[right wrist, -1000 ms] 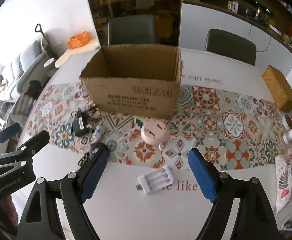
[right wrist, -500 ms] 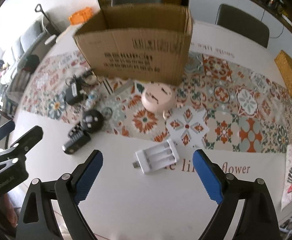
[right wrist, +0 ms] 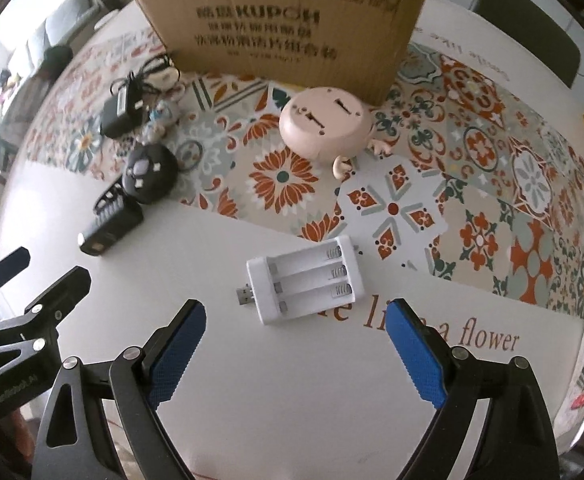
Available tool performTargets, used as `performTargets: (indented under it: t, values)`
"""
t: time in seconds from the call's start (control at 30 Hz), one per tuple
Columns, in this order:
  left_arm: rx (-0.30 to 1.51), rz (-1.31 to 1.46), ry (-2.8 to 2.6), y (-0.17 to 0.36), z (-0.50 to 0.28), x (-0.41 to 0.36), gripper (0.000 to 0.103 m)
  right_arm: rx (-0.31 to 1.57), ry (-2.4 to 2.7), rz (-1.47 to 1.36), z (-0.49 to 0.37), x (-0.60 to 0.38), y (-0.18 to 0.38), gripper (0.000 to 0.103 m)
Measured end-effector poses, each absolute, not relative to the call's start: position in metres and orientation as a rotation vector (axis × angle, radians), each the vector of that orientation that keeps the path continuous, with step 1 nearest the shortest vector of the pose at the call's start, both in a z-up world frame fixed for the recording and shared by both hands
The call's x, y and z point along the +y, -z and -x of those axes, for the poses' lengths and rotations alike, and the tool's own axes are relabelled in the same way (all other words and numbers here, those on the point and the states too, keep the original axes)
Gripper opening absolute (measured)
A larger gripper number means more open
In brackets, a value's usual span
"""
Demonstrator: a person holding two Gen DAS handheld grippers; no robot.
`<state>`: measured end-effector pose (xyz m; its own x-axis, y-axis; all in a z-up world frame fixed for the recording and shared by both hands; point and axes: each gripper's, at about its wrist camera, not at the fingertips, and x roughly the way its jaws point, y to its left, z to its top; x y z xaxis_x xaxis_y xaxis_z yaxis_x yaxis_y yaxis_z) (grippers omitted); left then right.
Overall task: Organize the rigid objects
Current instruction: 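Grasp white three-slot battery charger with right gripper while left gripper approaches black battery pack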
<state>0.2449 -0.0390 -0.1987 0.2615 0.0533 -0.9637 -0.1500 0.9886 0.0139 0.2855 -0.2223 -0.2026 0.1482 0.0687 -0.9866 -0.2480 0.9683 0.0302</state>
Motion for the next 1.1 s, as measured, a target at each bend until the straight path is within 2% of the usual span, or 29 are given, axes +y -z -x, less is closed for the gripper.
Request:
performTargets:
  t: [0.47,0.83,0.9,1.0,1.1]
  values:
    - [1.378,0.067,-0.167,0.230,-0.255,-0.052,0.097,1.472,-0.252,0.256,-0.311,-0.213,0.249,0.092]
    - [1.394,0.040,-0.163,0.236,-0.259,-0.060,0.096,1.486,-0.247,0.204,-0.322,-0.216,0.275,0.091]
    - [1.390,0.019,-0.160,0.236,-0.260,-0.061,0.096,1.481,-0.236,0.211,-0.322,-0.215,0.277,0.090]
    - [1.367,-0.010,-0.164,0.233,-0.257,-0.059,0.096,1.468,-0.238,0.216,-0.319,-0.214,0.275,0.082]
    - [1.358,0.003,-0.169,0.230,-0.254,-0.054,0.096,1.463,-0.229,0.210,-0.313,-0.212,0.271,0.081]
